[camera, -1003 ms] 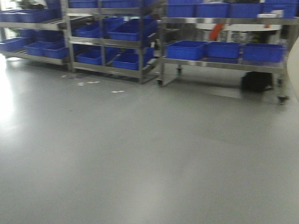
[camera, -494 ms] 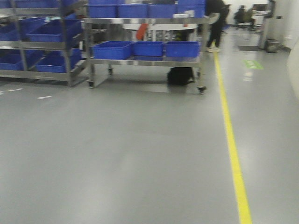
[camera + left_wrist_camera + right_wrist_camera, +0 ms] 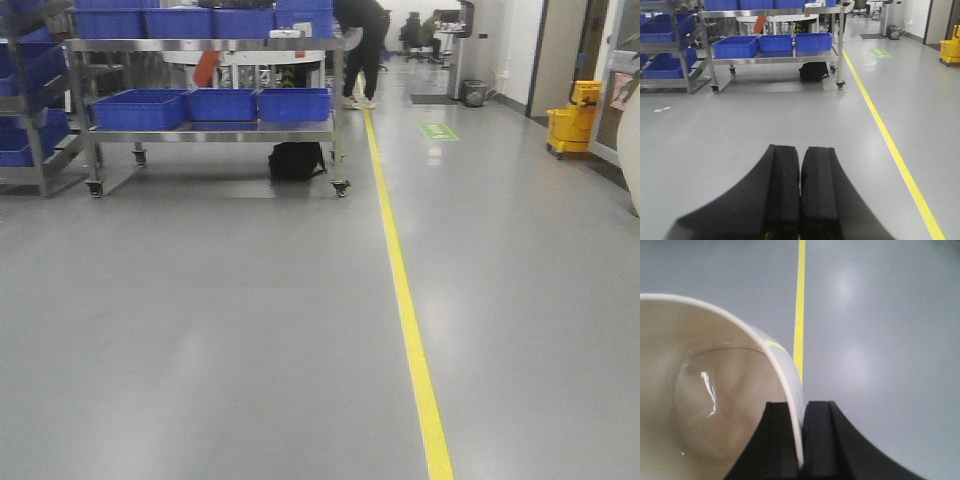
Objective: Move white bin to right shelf second layer
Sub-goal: 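Drive forward along the yellow floor line carrying the bin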
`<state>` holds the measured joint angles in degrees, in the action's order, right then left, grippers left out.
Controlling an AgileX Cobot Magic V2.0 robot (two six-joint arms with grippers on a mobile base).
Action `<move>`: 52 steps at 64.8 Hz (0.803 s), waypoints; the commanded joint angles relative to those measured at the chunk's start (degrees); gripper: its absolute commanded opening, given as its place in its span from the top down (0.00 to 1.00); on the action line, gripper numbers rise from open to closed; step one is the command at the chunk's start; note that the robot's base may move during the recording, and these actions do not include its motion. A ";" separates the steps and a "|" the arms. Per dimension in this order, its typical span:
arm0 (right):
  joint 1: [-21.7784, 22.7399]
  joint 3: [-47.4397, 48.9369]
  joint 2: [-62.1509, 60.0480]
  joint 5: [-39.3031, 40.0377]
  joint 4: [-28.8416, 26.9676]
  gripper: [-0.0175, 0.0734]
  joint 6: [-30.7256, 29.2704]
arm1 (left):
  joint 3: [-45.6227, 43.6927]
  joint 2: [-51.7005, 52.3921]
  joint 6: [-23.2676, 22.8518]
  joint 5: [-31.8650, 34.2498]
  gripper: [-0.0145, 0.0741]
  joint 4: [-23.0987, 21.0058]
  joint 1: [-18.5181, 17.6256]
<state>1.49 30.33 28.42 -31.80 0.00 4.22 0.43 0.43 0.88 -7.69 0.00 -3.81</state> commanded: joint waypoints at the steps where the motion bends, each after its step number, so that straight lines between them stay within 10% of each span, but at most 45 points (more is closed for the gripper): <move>1: -0.19 1.85 -0.04 5.38 0.55 0.75 0.30 | 2.11 0.92 -0.17 4.93 0.74 0.00 -0.09; 52: -0.19 1.85 -0.04 5.38 0.55 0.75 0.30 | 2.11 0.92 -0.17 4.93 0.74 0.00 -0.09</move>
<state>1.49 30.33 28.42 -31.90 0.00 4.22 0.43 0.43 0.88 -7.69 0.00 -3.81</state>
